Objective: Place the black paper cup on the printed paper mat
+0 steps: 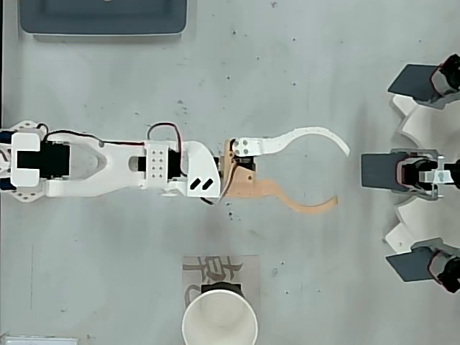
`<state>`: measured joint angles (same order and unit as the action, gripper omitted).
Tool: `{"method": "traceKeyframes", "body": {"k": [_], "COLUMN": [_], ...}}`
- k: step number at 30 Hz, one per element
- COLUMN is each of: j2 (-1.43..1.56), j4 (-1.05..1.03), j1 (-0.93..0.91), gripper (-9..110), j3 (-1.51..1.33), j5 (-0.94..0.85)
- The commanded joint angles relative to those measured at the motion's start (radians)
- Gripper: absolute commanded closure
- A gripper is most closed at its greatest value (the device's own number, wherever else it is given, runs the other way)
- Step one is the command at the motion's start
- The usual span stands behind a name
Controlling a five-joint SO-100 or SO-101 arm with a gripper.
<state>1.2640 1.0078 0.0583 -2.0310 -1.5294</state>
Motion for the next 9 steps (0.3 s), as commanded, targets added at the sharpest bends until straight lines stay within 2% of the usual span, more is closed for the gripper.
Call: {"method": "traceKeyframes", "body": {"k": [1, 9], "j2": [0.014, 0.008], "j4": [-0.006, -0.002], "j1": [0.012, 0.012], "gripper": [89, 89], "j3": [0.048, 0.046], "j5": [0.011, 0.011]}}
